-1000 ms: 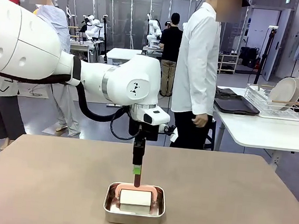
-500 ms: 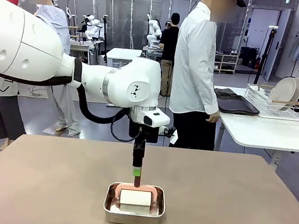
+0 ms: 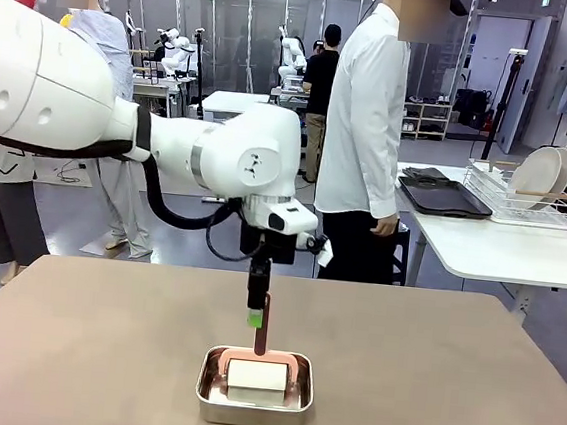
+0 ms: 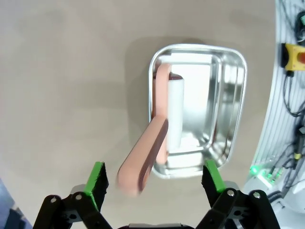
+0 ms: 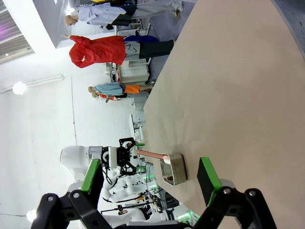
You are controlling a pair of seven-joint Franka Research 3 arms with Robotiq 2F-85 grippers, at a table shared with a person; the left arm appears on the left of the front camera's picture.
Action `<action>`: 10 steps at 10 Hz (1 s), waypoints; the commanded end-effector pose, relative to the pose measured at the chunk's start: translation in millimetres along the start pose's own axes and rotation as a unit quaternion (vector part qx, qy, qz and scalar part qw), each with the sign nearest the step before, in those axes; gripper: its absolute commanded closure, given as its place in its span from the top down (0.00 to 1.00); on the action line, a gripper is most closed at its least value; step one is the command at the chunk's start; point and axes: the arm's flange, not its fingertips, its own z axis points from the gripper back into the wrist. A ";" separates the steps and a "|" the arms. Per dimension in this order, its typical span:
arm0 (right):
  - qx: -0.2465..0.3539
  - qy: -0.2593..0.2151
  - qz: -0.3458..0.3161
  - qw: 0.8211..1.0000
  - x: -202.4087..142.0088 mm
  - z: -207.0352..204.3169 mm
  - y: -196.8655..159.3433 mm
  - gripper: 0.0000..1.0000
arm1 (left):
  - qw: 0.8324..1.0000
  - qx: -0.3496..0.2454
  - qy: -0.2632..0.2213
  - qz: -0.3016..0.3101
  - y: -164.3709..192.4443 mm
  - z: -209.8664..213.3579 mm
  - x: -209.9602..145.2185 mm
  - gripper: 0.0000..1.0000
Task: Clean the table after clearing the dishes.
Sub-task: Place the Lint Roller back on top of the Airtight Container.
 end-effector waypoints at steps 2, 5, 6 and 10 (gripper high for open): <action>0.000 0.005 0.009 1.000 -3.2 1.1 0.9 1.00 | 0.980 -0.122 -0.098 0.123 35.9 70.0 -76.9 1.00; 0.000 0.005 0.009 1.000 -3.2 1.1 0.9 1.00 | 0.874 -0.216 -0.337 0.276 58.4 117.7 -236.9 1.00; 0.000 0.005 0.009 1.000 -3.2 1.1 0.9 1.00 | 0.825 -0.224 -0.408 0.319 59.0 115.6 -297.4 1.00; 0.000 0.005 0.009 1.000 -3.2 1.1 0.9 1.00 | 0.610 -0.175 -0.563 0.529 38.1 44.9 -487.3 1.00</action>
